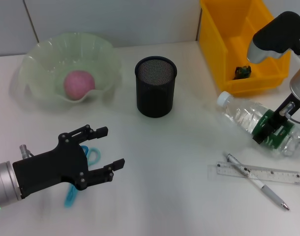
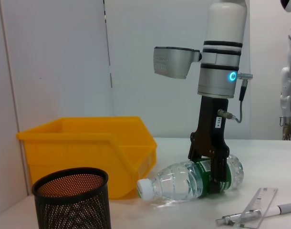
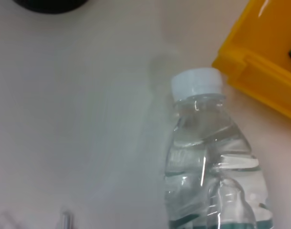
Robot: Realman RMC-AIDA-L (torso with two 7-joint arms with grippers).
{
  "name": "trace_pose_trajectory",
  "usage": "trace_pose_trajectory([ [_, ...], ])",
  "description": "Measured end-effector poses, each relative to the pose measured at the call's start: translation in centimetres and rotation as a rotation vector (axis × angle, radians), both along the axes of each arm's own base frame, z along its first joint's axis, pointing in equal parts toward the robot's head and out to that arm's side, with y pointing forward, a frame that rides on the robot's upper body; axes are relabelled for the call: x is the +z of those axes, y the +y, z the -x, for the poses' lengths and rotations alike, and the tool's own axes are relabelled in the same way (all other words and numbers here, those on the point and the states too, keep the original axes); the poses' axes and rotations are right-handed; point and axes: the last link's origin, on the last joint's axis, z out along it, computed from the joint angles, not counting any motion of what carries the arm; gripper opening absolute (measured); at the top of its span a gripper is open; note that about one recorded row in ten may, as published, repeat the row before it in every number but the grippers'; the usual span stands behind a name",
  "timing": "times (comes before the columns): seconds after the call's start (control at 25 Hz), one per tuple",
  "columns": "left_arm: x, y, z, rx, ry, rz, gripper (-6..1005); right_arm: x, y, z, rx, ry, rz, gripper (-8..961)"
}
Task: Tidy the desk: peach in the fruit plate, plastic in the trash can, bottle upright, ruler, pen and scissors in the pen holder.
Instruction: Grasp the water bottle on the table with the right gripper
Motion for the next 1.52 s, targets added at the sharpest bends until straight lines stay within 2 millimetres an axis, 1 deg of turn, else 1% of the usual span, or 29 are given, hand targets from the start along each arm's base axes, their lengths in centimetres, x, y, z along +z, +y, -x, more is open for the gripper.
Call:
trace_pose_trajectory([
  [0.68, 0.0, 0.0, 0.0, -0.001, 0.0, 0.001, 741, -0.6, -0.1, -0.4, -0.006, 0.005, 0.002, 843],
  [1.12, 0.0, 0.0, 0.0, 0.0, 0.0, 0.001, 739, -0.8, -0.2, -0.4, -0.005, 0.007, 0.006, 821],
  [1.28, 0.0, 0.0, 0.0, -0.001, 0.001, 0.0, 738, -0.8, -0.3, 0.1, 0.012, 0.013, 0.005, 797],
  [1.52, 0.0, -0.1, 0.1, 0.0, 0.001, -0.002, 736, -0.6, -0.3, 0.9, 0.029, 0.02, 0.004, 796],
])
